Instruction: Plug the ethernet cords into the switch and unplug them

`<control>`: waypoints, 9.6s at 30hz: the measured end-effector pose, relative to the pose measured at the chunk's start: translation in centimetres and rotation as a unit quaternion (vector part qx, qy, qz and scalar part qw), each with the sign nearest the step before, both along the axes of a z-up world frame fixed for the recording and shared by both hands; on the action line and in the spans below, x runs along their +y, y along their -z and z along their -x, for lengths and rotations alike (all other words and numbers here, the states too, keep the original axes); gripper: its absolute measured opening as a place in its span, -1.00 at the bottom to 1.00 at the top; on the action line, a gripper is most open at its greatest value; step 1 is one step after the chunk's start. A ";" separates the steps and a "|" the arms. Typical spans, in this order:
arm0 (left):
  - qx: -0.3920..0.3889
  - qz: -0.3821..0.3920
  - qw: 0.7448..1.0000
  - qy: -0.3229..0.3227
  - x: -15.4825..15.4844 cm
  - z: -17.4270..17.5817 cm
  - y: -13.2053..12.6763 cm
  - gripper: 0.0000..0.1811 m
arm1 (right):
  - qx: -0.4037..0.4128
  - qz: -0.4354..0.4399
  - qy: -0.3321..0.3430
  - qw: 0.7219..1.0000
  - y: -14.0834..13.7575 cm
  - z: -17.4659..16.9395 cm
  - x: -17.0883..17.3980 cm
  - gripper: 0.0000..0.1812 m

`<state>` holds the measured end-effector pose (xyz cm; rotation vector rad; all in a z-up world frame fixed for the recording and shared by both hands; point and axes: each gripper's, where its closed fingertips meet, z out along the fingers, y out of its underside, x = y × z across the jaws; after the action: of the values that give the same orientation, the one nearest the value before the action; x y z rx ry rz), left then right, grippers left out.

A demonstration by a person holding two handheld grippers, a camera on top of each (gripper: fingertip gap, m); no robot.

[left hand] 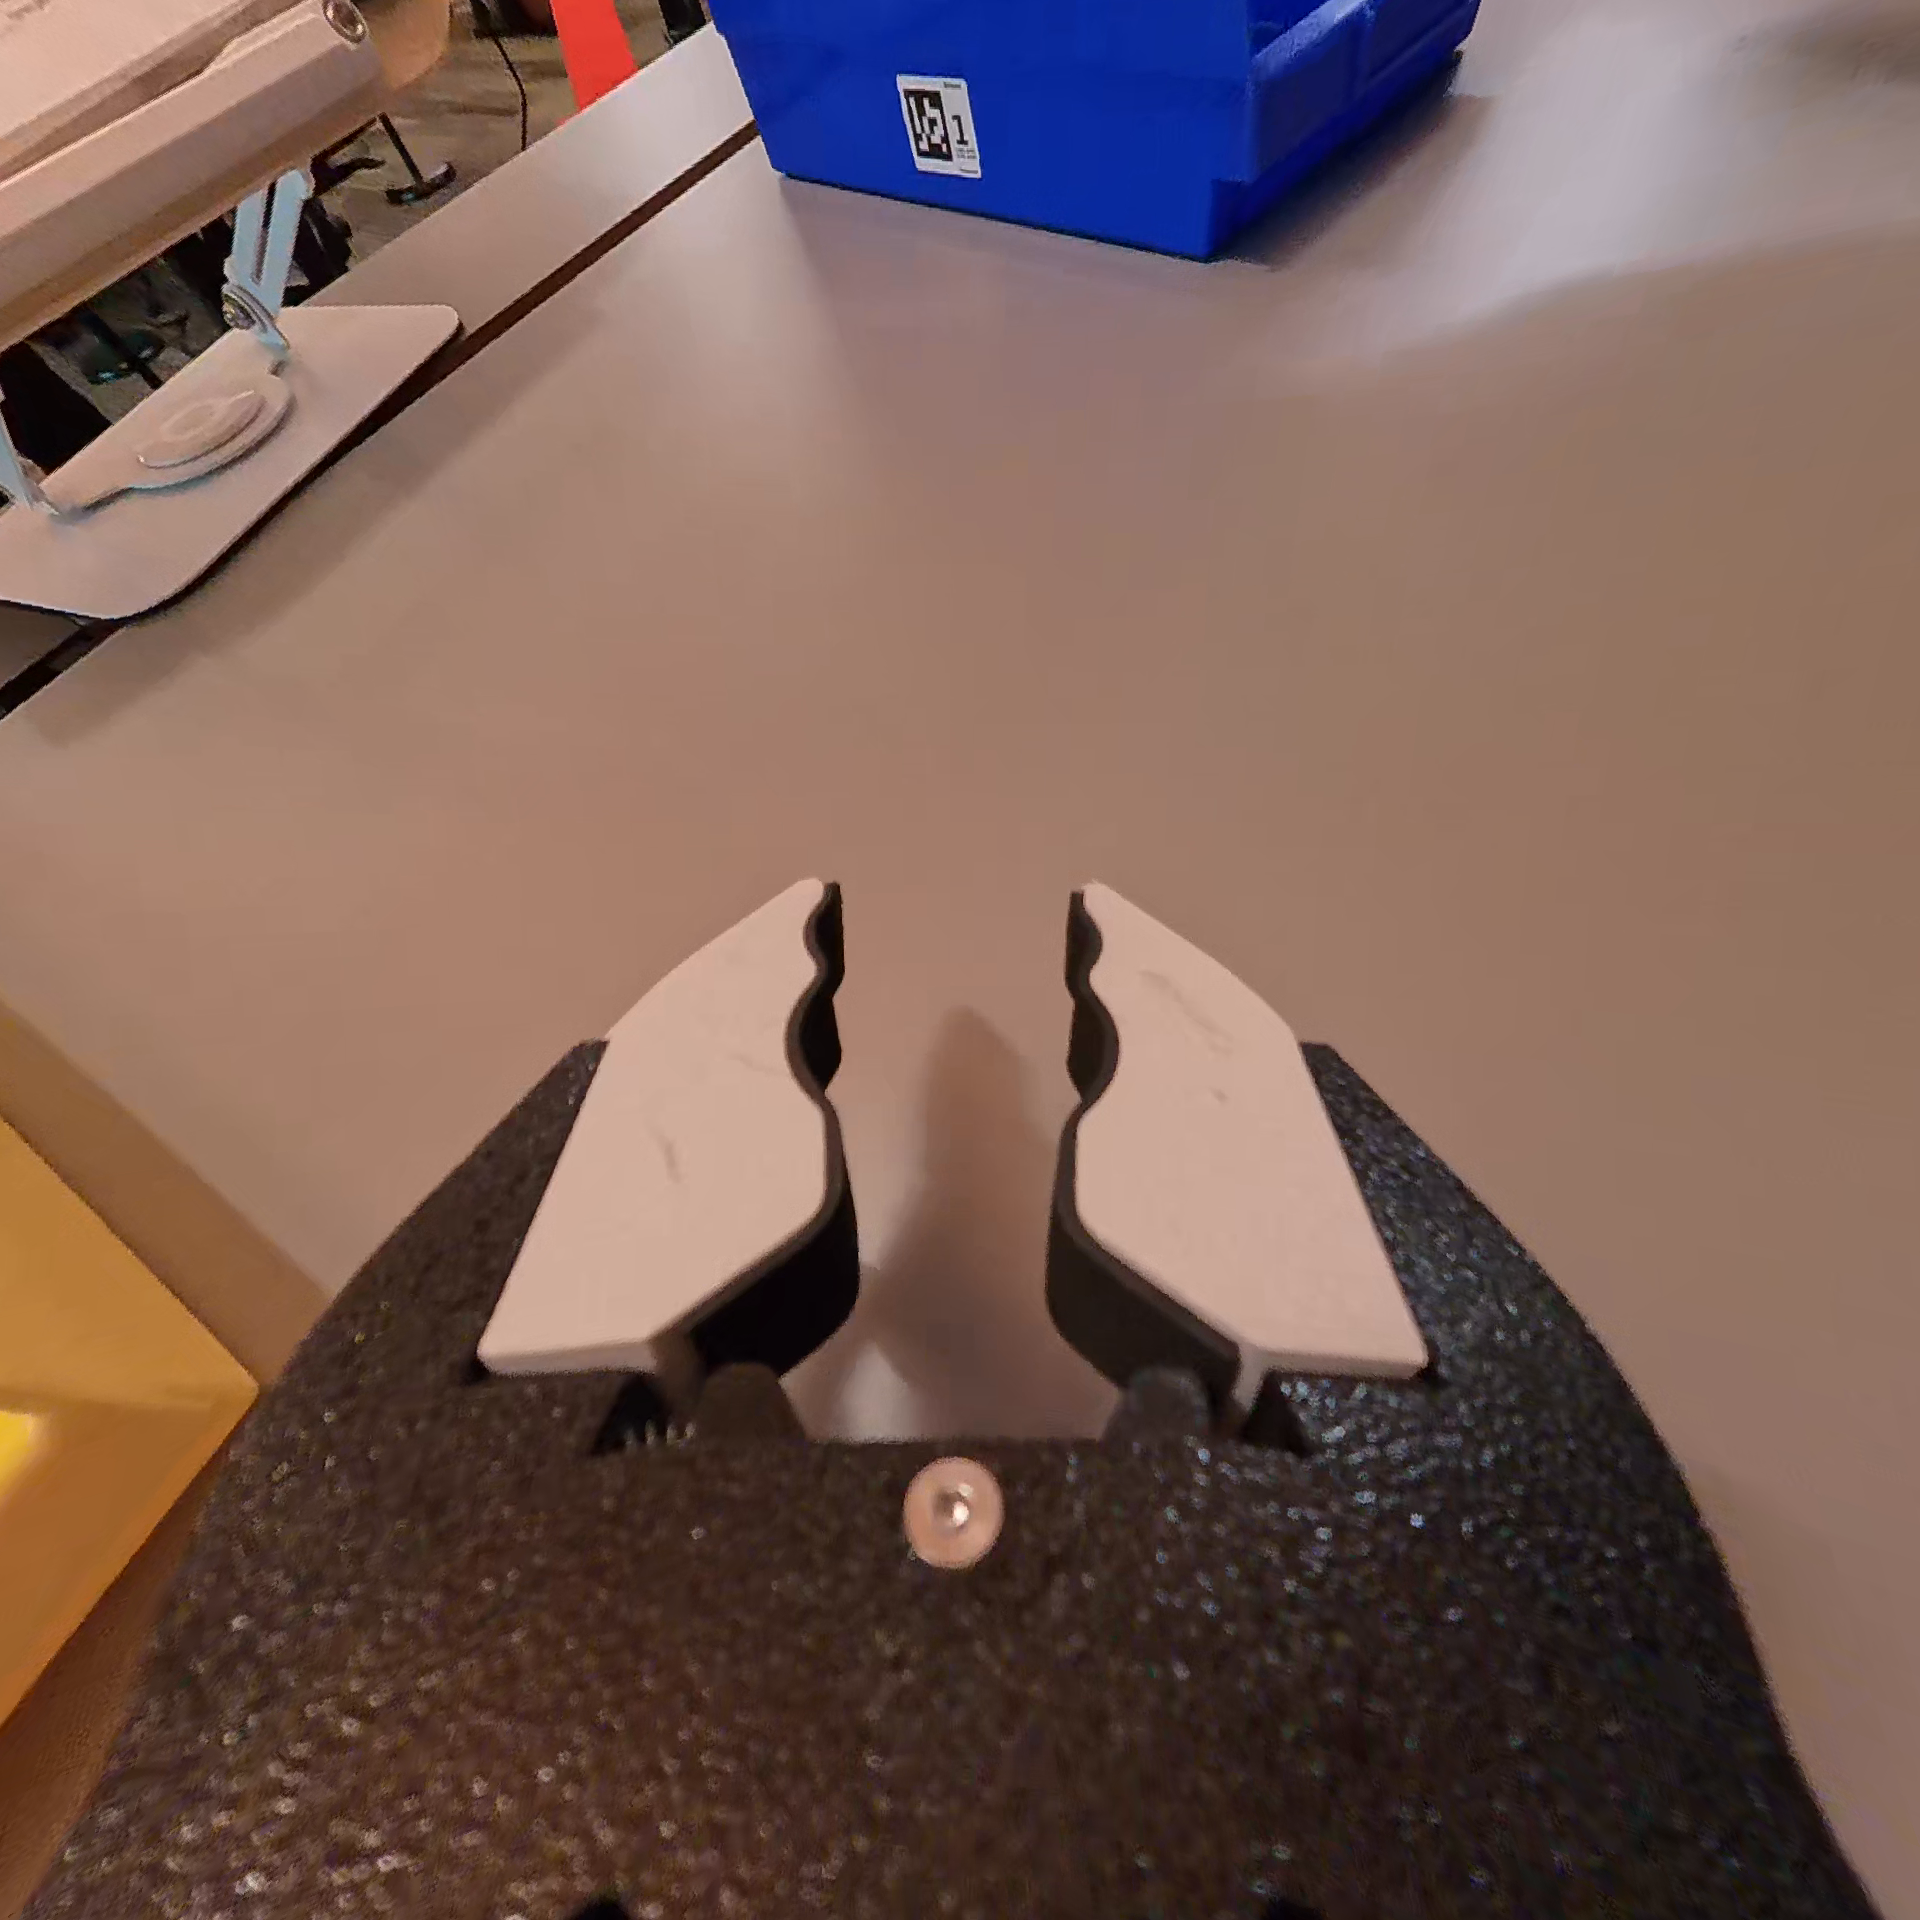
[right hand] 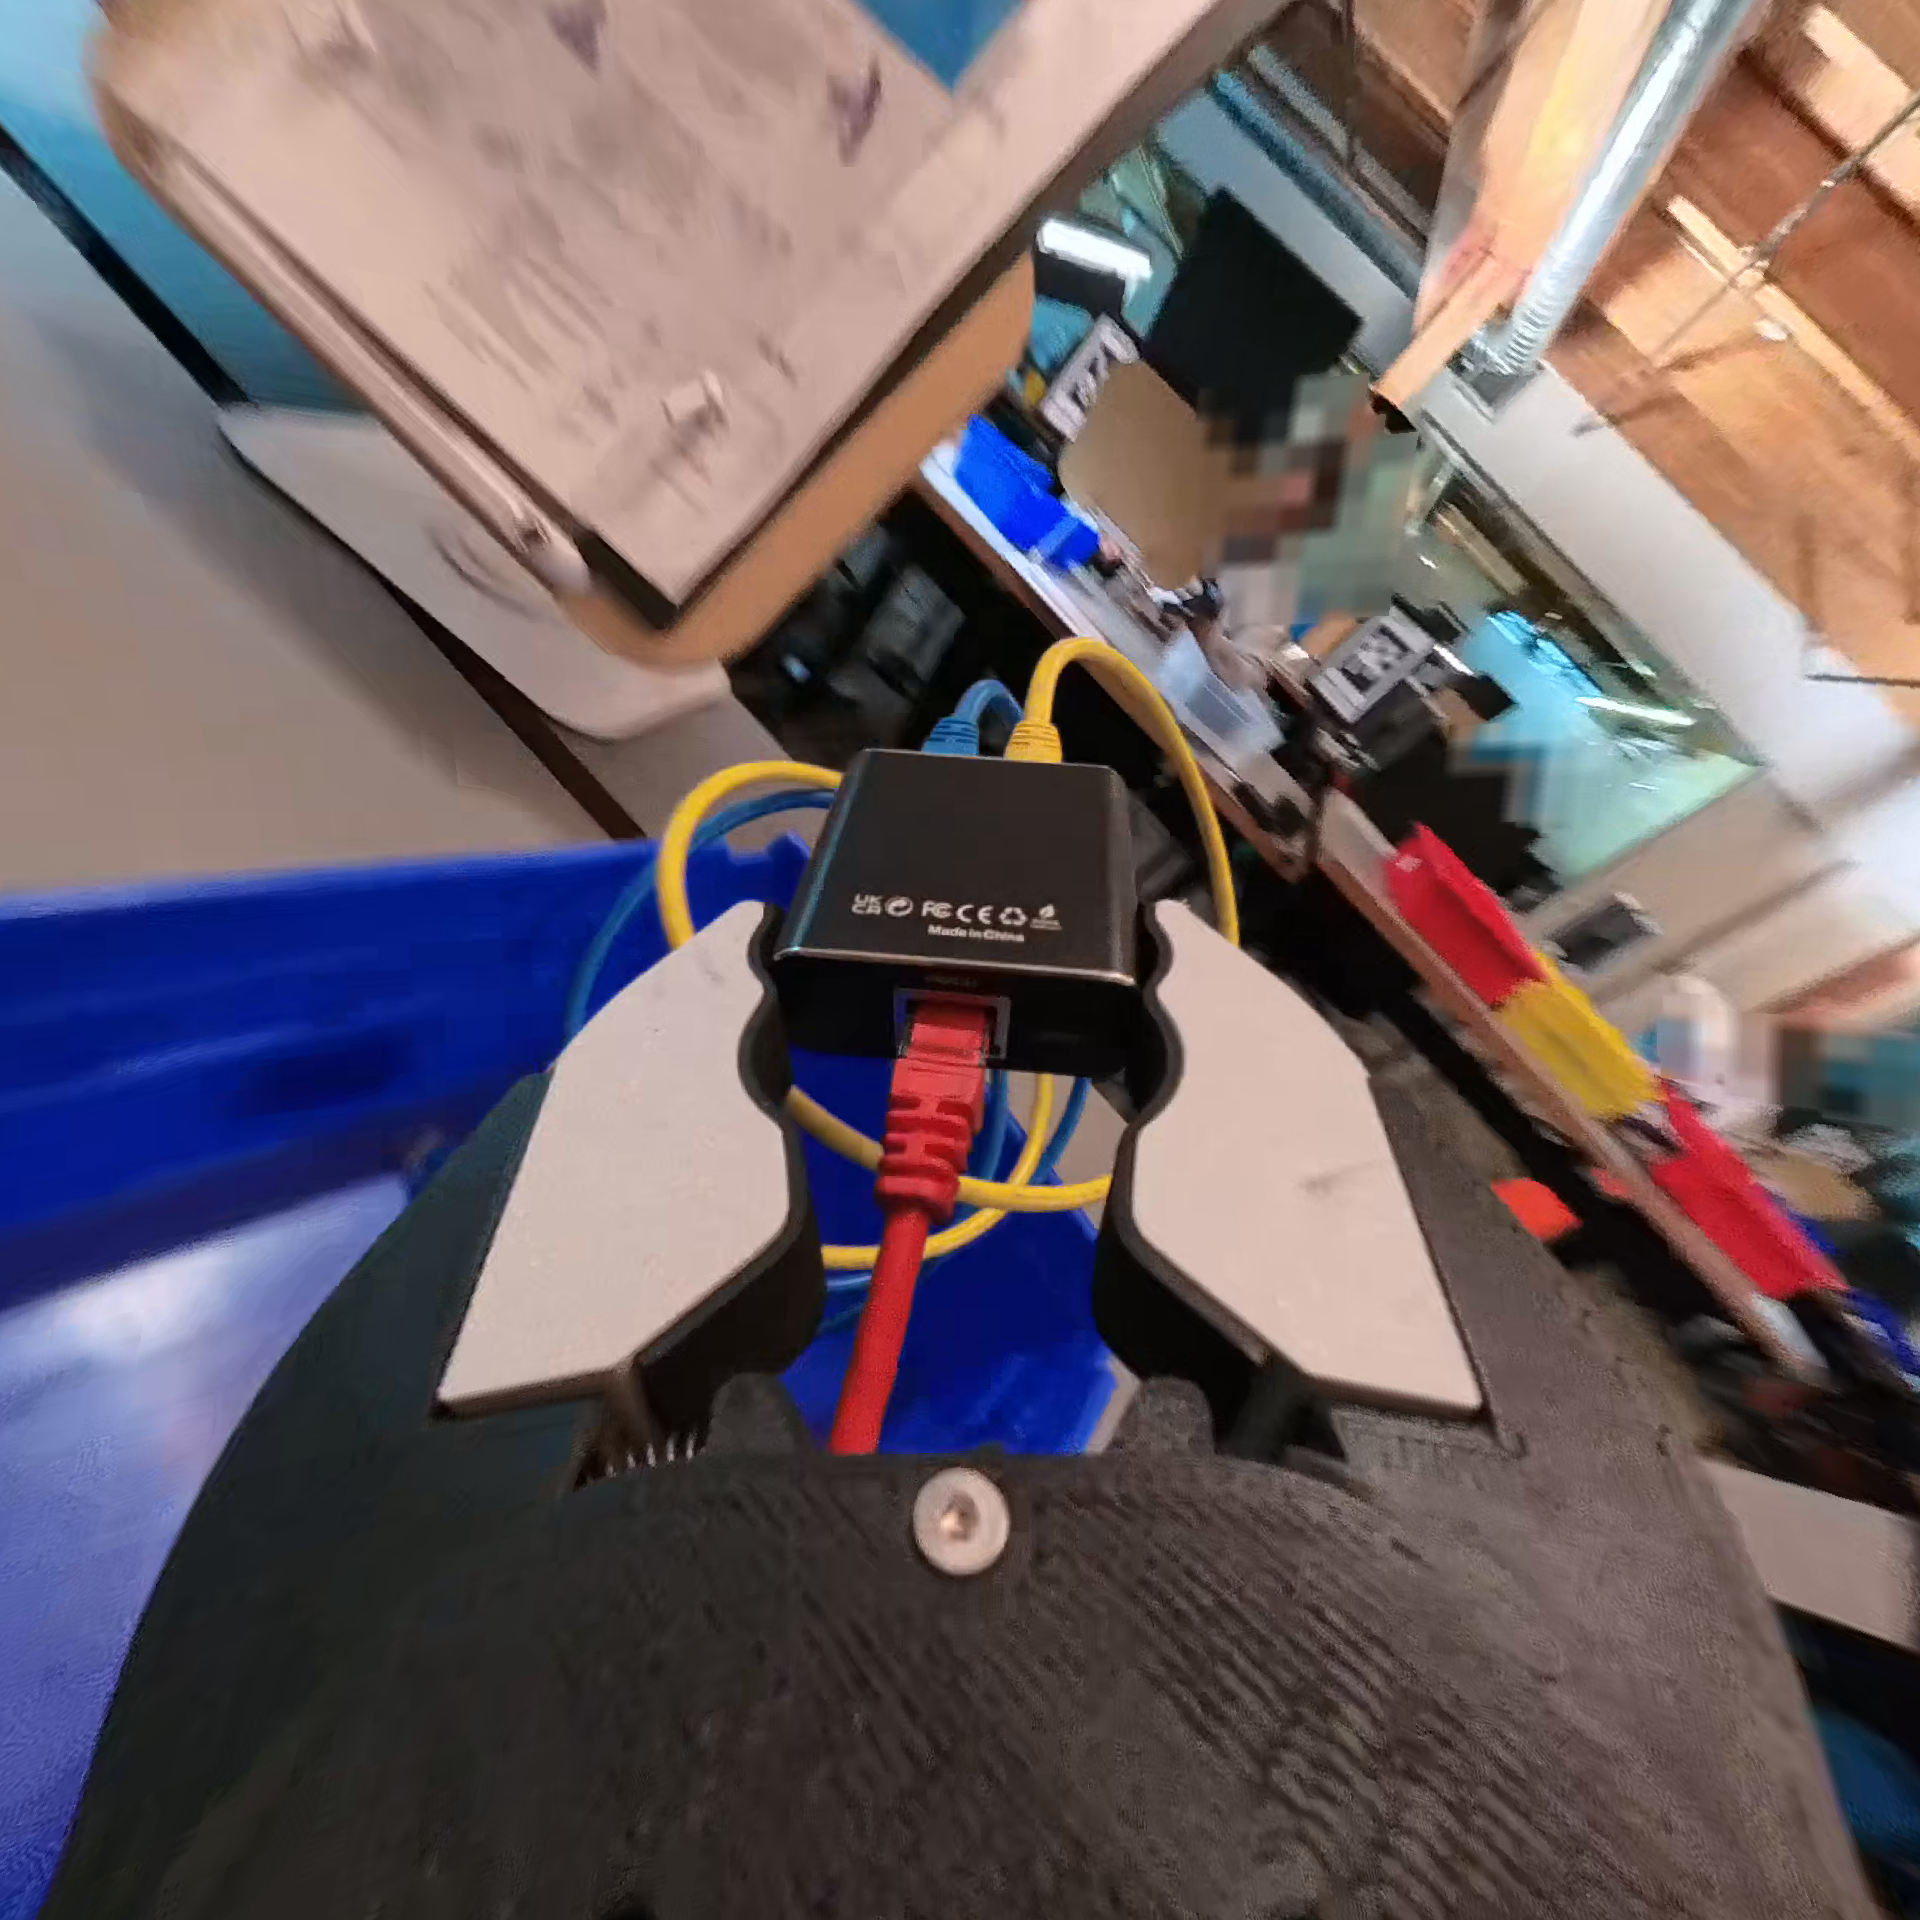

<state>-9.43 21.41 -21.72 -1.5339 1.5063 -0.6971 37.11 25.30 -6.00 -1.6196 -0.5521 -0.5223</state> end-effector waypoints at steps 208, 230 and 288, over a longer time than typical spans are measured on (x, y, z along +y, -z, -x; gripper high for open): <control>-0.096 0.043 0.866 -0.488 21.7 23.0 -3.6 -0.97 | 0.255 -0.051 0.044 0.965 5.5 21.3 -1.1 -0.37; 0.205 0.001 0.926 -0.319 24.5 9.1 -4.8 -0.03 | 0.268 -0.003 0.039 0.963 10.0 21.8 -0.9 -0.38; 0.134 -0.601 0.786 -0.057 1.4 -9.6 -16.2 -0.30 | 0.285 0.054 -0.211 0.934 -2.3 35.4 -9.4 -0.51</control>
<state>0.18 22.79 -5.57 -0.6787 1.5142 0.5685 1.68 15.86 -3.65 -1.5971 -0.4695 0.3018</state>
